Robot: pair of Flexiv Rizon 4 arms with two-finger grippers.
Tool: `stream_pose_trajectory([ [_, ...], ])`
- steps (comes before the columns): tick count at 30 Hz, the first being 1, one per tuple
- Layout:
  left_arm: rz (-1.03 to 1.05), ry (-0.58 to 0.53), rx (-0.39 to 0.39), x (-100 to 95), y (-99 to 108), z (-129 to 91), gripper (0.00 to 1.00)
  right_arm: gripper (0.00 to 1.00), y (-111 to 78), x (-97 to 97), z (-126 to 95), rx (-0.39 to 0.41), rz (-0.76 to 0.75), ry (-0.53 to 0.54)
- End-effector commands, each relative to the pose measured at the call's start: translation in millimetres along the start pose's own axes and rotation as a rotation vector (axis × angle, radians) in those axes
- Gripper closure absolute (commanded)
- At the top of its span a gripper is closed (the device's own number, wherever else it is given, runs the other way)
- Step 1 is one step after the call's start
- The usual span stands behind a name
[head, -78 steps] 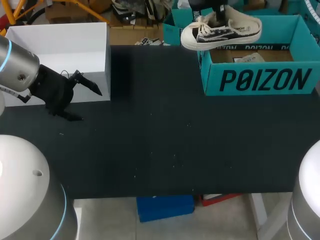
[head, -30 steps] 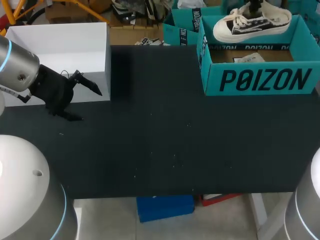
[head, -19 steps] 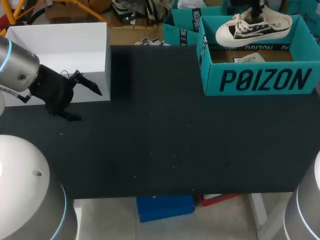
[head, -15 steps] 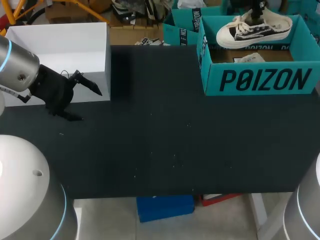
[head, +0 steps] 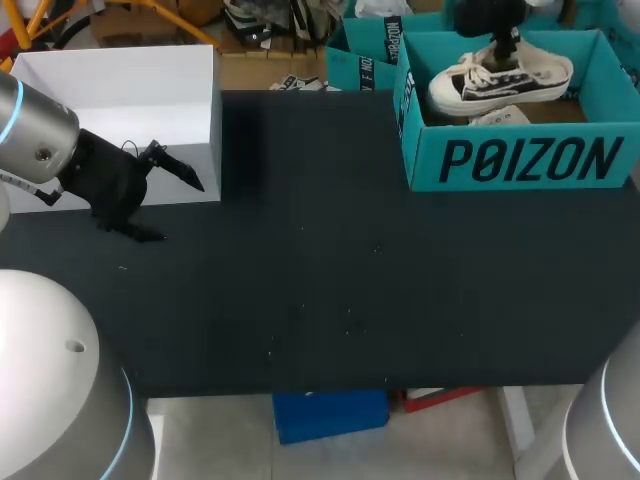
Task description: Take the shoe out of the shoebox, open the shoe tongue, remove and reinsert the insole, then place the shoe into the shoebox
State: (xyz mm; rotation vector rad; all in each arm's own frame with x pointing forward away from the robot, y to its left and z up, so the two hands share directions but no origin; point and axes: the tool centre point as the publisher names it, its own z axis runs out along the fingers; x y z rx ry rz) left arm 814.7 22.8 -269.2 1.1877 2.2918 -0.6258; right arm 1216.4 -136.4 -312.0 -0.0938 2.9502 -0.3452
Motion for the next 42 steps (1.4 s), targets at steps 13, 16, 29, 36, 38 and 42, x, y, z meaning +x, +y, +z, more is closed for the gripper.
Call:
stream_pose_trajectory([
  [13,0.002,0.001,-0.002,0.7,-0.6,-0.7,0.00,1.00,9.9,-11.0,43.6,-0.019,0.008,0.022],
  [16,0.002,0.001,-0.002,0.7,-0.6,-0.7,0.00,1.00,11.1,-10.3,48.0,-0.023,0.008,0.027],
  [29,0.002,0.001,-0.002,0.7,-0.6,-0.7,0.00,0.00,2.3,-7.3,41.6,-0.025,0.009,0.065],
  [36,0.002,0.001,-0.002,0.7,-0.6,-0.7,0.00,0.00,-14.2,-11.7,12.5,-0.003,0.048,0.046],
  [38,0.002,0.001,-0.002,0.7,-0.6,-0.7,0.00,0.00,-18.3,-11.6,0.3,0.000,0.066,0.035],
  [42,0.002,0.001,-0.002,0.7,-0.6,-0.7,0.00,0.00,-27.2,-8.3,-26.6,0.004,0.123,0.016],
])
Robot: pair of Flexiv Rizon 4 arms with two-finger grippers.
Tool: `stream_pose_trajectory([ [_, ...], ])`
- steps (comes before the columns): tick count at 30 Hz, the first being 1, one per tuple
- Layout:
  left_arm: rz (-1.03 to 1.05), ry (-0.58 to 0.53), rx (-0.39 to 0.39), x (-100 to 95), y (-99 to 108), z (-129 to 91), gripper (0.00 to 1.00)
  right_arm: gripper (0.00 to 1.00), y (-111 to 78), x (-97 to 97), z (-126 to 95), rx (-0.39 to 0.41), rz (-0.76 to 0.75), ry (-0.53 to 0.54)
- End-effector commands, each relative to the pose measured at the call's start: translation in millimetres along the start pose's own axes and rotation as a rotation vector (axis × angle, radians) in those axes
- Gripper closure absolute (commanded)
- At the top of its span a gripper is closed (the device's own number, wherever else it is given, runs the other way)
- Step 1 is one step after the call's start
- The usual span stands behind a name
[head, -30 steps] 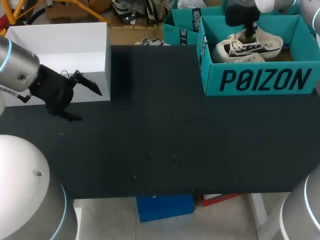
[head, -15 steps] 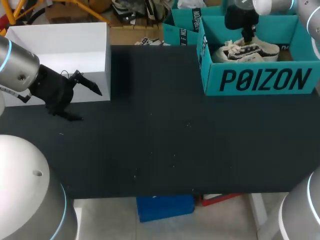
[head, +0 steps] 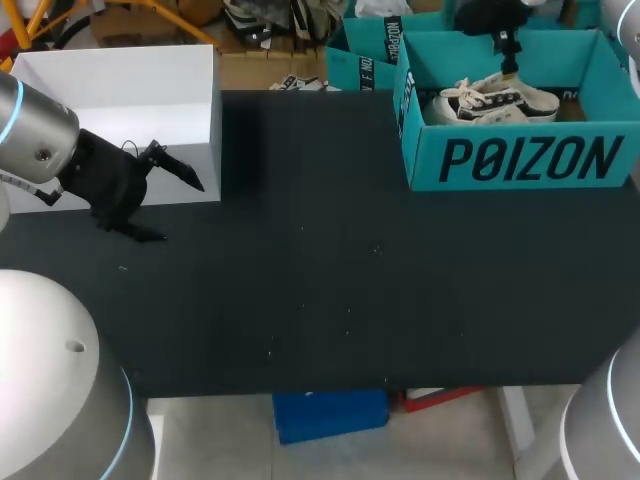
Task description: Take the shoe out of the shoebox, open the shoe tongue, remove and reinsert the insole, then place the shoe into the shoebox
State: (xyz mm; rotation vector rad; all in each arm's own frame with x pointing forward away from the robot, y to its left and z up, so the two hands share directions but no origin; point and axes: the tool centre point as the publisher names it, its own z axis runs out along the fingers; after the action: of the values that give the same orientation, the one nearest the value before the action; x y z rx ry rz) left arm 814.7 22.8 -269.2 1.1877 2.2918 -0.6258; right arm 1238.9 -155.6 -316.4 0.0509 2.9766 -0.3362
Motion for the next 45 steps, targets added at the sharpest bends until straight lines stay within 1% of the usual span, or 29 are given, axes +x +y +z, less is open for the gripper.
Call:
stream_pose_trajectory([
  [1,0.002,0.001,-0.002,0.7,-0.6,-0.7,0.00,0.00,-11.8,13.9,-45.1,0.004,0.046,-0.023],
  [7,0.002,0.001,-0.002,0.7,-0.6,-0.7,0.00,0.00,-16.0,38.8,-83.6,-0.004,0.116,-0.052],
  [13,0.002,0.001,-0.002,0.7,-0.6,-0.7,0.00,0.00,-9.6,82.5,-118.4,-0.015,0.177,-0.067],
  [19,0.002,0.001,-0.002,0.7,-0.6,-0.7,0.00,0.00,1.1,129.0,-150.6,-0.037,0.256,-0.100],
  [24,0.002,0.001,-0.002,0.7,-0.6,-0.7,0.00,0.00,16.5,167.3,-175.1,-0.065,0.316,-0.141],
  [29,0.002,0.001,-0.002,0.7,-0.6,-0.7,0.00,0.00,32.8,199.0,-186.2,-0.106,0.409,-0.171],
  [31,0.002,0.001,-0.002,0.7,-0.6,-0.7,0.00,0.00,40.2,211.0,-188.8,-0.125,0.444,-0.168],
  [34,0.002,0.001,-0.002,0.7,-0.6,-0.7,0.00,0.00,52.6,227.4,-192.2,-0.171,0.502,-0.164],
  [36,0.002,0.001,-0.002,0.7,-0.6,-0.7,0.00,0.00,66.3,240.4,-195.2,-0.196,0.522,-0.181],
  [37,0.002,0.001,-0.002,0.7,-0.6,-0.7,0.00,0.00,71.4,244.9,-196.4,-0.226,0.535,-0.172],
  [42,0.002,0.001,-0.002,0.7,-0.6,-0.7,0.00,0.00,93.0,267.1,-200.3,-0.301,0.571,-0.148],
  [45,0.002,0.001,-0.002,0.7,-0.6,-0.7,0.00,0.00,102.5,279.6,-201.1,-0.343,0.579,-0.131],
])
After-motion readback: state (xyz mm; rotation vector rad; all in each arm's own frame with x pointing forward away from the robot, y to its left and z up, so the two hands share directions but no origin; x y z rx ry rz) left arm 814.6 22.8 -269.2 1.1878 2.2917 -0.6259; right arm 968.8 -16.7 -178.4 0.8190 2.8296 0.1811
